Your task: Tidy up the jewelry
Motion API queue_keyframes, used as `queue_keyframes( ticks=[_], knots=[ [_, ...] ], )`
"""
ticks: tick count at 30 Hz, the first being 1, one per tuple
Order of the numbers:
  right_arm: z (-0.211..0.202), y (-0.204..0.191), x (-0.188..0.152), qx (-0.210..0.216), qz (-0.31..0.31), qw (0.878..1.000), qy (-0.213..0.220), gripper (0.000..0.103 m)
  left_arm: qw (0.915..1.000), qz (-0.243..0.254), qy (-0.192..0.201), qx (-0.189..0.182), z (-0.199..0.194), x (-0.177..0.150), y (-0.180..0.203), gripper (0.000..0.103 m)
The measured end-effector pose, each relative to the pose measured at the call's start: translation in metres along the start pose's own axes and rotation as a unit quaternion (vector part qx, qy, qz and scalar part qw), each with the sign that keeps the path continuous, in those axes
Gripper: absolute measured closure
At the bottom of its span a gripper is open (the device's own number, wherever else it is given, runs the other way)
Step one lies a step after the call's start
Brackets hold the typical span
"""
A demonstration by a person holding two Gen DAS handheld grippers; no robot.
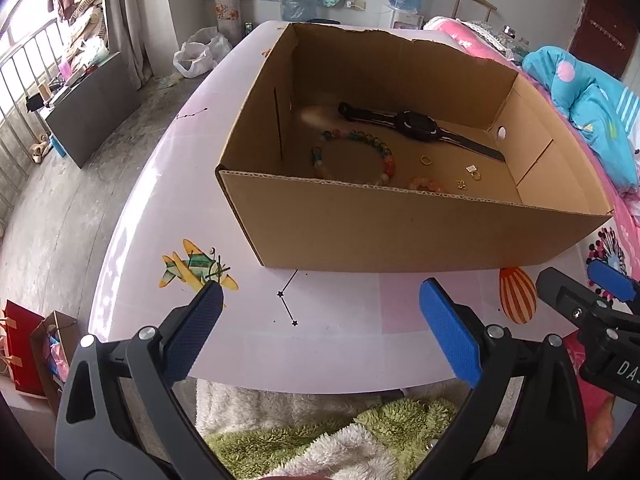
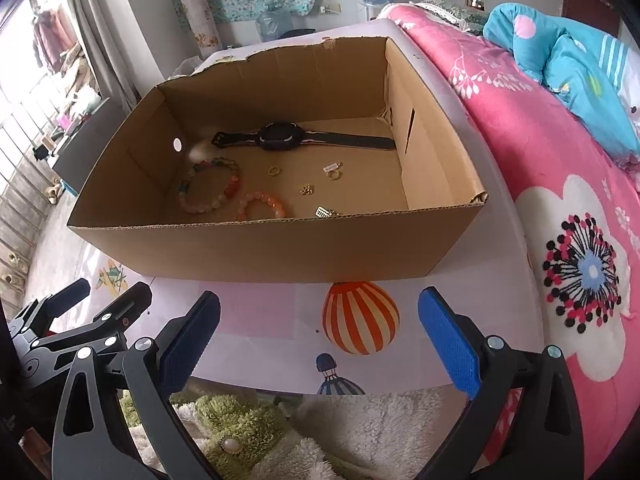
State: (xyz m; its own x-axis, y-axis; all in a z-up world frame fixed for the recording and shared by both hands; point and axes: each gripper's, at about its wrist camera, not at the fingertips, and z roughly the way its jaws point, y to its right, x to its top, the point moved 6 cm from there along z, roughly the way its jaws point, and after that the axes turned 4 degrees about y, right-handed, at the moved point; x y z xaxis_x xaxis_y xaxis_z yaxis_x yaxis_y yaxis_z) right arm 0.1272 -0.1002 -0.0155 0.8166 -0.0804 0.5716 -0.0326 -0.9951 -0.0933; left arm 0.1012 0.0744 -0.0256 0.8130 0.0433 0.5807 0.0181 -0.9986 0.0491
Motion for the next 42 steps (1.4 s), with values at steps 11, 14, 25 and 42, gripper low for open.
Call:
queue_keyframes(
  ticks=[11,14,25,42],
  knots=[
    [0.002,-0.006,-0.002,0.0,-0.012,1.0,-0.004,0.006,1.0,-0.001,0.0,0.003,-0.002,0.001,-0.001,0.008],
    [0.002,-0.007,-0.002,-0.002,-0.013,1.0,-0.006,0.006,1.0,-0.003,-0.001,0.003,-0.001,0.002,-0.001,0.008],
    [0.005,-0.009,-0.003,-0.005,-0.017,1.0,-0.011,0.006,1.0,-0.001,-0.001,0.002,-0.001,0.002,-0.001,0.008],
    [0.011,-0.007,-0.006,-0.018,-0.022,0.999,-0.017,0.006,1.0,0.0,-0.005,0.001,0.0,0.001,0.001,0.008]
  ],
)
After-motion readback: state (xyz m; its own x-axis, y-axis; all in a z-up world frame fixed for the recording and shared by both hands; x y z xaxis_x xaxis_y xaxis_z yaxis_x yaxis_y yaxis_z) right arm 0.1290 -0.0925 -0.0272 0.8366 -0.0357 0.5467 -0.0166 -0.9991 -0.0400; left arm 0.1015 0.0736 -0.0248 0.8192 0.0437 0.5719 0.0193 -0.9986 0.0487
